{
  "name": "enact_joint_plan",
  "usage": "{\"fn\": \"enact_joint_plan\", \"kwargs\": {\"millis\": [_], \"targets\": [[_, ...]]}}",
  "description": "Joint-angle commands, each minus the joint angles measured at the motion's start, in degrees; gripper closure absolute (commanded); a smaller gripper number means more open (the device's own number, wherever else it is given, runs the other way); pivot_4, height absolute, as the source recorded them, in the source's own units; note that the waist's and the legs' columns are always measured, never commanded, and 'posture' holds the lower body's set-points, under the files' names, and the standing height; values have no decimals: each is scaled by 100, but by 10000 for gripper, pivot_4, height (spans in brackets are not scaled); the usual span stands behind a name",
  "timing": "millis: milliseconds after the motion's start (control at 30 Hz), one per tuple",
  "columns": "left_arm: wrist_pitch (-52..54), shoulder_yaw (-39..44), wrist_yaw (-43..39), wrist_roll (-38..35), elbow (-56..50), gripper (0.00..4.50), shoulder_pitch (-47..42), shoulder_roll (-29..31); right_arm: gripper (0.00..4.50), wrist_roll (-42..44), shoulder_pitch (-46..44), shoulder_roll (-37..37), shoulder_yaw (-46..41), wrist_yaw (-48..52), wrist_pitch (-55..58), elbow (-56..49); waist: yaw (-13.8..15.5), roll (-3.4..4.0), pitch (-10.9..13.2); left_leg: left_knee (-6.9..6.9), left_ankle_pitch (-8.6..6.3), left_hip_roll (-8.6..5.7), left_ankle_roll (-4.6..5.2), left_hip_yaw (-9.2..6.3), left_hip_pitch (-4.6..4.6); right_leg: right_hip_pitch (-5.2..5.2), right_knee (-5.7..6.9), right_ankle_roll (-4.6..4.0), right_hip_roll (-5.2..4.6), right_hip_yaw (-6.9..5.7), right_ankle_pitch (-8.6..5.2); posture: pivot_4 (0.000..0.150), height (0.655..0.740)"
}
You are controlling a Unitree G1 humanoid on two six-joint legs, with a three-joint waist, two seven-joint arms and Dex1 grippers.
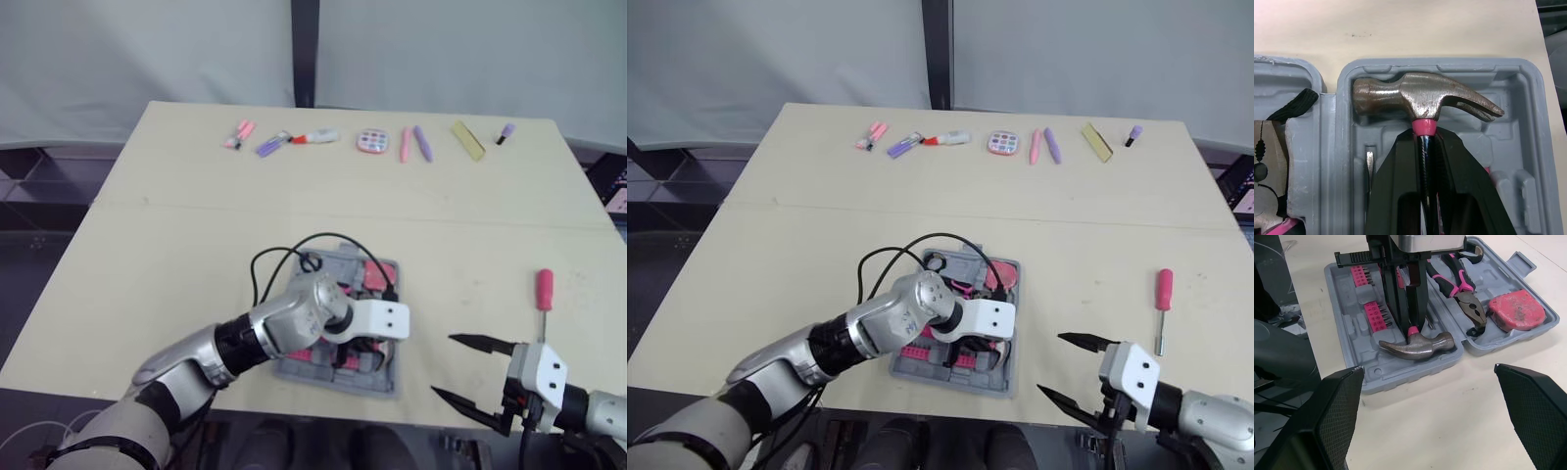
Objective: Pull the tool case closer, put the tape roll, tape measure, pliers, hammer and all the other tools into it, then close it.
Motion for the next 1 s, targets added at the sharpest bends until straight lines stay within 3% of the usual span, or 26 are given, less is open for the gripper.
{"fn": "enact_joint_plan", "kwargs": {"millis": [33,233,367,467,700,1000], "targets": [[152,194,-92,-128,-209,30888,9,-133,0,55,12,41,-132,-50,-30,-185,0,0,0,0,0,0,0,0,0,0,0,0,0,0,0,1500,7400],[888,556,-193,-461,-532,1207,-90,-162,0,47,-45,41,-89,-46,-45,-136,-2,0,0,1,0,1,0,0,0,0,0,0,0,1,0,1500,7400],[1512,1223,-211,-987,-865,532,-141,-297,0,44,-144,34,-49,-36,-39,-73,-4,0,0,1,0,1,0,0,0,0,0,0,0,2,0,1500,7400],[1573,1892,-76,-1333,-916,9426,-79,-406,0,39,-207,30,-43,-21,-43,-33,-4,0,0,2,0,1,0,0,0,0,1,0,0,2,0,1500,7400],[-188,2974,-23,-1655,-468,44786,431,-200,0,29,-295,37,-28,-33,-24,-16,-10,1,0,3,0,4,0,1,1,0,1,0,0,-5,0,1500,7400],[-2399,3467,-974,-1948,-74,44786,1777,644,0,34,-354,33,-56,-45,-5,-9,-11,3,-2,2,0,0,0,3,5,-1,4,0,-5,-5,0,1500,7400]]}}
